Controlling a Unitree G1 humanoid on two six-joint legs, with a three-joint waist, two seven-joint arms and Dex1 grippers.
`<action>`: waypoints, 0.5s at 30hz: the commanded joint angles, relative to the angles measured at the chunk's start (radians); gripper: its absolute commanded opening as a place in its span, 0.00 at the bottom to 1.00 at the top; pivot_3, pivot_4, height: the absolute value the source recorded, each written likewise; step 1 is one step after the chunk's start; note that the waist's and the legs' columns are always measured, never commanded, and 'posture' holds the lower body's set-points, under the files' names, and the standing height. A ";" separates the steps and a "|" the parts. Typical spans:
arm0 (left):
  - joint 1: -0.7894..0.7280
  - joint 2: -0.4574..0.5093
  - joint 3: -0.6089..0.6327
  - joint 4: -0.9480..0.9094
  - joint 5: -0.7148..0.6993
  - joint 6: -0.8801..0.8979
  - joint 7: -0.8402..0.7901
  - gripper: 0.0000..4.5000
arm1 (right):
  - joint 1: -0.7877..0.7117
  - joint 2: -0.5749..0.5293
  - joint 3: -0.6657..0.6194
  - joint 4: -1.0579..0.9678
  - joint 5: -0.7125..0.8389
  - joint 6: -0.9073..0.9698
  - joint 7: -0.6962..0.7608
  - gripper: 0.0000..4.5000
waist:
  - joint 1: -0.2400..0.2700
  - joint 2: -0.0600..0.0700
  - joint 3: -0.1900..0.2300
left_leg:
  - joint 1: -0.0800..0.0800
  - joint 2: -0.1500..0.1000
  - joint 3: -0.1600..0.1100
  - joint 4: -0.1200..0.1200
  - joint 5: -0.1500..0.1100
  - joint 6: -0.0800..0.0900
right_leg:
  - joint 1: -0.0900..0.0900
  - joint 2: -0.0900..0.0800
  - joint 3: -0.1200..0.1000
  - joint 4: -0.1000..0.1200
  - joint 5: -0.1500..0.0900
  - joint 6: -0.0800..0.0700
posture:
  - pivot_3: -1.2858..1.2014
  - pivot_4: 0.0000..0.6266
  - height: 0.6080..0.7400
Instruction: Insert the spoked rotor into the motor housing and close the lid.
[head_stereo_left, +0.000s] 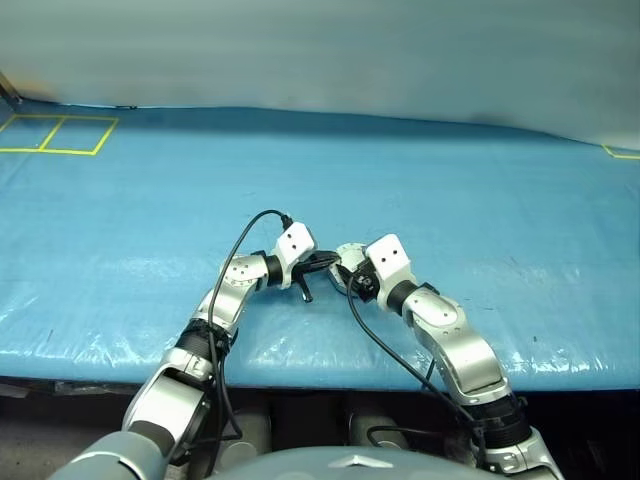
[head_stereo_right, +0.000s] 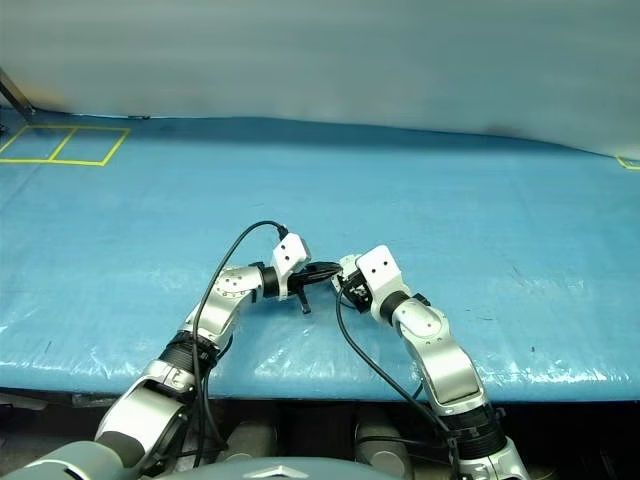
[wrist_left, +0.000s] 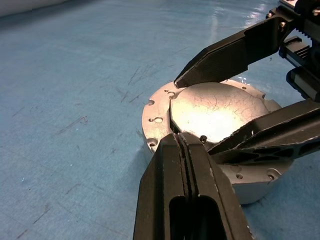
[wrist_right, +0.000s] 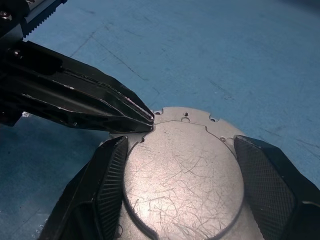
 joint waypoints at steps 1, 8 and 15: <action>0.009 0.009 -0.041 0.037 0.060 -0.008 0.011 0.01 | 0.058 -0.016 0.039 0.065 0.003 0.096 0.032 0.67 | 0.000 0.000 -0.001 | 0.000 0.000 -0.001 0.000 0.000 0.000 | 0.000 0.000 -0.001 0.000 0.000 0.000 | 0.52 0.24 1.00; 0.013 0.007 -0.031 0.040 0.060 -0.017 0.018 0.00 | 0.067 0.009 -0.002 0.041 0.055 -0.009 0.060 0.99 | -0.001 0.000 -0.002 | 0.000 -0.005 -0.008 0.000 0.000 0.000 | 0.003 -0.006 -0.010 0.000 -0.003 0.000 | 0.52 0.24 1.00; -0.014 0.010 -0.018 0.059 0.055 -0.014 0.014 0.00 | 0.075 0.088 -0.093 -0.004 0.112 -0.147 0.044 0.99 | -0.003 0.003 0.001 | -0.001 -0.005 -0.013 -0.001 0.000 0.000 | 0.004 -0.007 -0.016 0.001 -0.004 -0.002 | 0.52 0.24 1.00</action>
